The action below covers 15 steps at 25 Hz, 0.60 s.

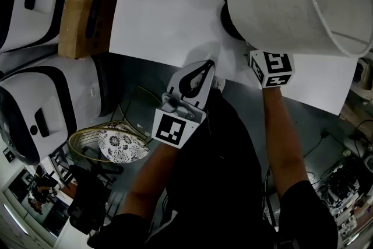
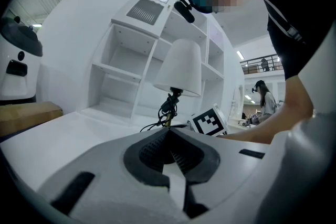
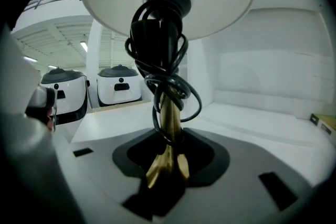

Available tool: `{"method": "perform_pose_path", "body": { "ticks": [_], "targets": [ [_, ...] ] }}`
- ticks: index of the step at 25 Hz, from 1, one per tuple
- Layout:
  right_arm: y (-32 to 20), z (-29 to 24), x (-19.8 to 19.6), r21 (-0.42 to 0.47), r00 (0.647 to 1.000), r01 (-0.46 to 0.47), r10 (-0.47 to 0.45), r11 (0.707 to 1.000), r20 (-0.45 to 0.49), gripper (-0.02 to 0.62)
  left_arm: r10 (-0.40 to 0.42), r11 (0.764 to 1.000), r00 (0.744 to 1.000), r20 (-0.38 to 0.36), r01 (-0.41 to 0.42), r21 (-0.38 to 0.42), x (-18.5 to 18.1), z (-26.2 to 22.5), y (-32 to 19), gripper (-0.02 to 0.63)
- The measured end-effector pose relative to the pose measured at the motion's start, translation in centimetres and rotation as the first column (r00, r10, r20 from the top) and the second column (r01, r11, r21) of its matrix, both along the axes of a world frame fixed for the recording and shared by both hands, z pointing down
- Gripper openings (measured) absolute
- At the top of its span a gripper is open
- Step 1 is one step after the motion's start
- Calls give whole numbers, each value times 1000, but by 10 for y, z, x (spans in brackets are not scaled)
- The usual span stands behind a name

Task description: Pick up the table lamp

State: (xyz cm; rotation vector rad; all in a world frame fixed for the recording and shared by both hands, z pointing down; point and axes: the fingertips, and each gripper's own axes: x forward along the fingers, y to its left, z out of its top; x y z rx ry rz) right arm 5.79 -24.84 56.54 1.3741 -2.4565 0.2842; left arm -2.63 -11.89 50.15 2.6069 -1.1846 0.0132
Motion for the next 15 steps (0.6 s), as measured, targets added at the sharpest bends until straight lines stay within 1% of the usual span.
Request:
{"method": "perform_pose_path", "body": {
  "ticks": [11, 15],
  "targets": [
    [0, 1, -2, -31, 1000, 19, -19, 999, 1, 138, 17, 1000, 1000, 6, -17, 4, -1, -5, -7, 17],
    [3, 4, -3, -46, 1000, 25, -25, 999, -17, 137, 28, 1000, 1000, 4, -28, 11, 0, -10, -9, 18]
  ]
}}
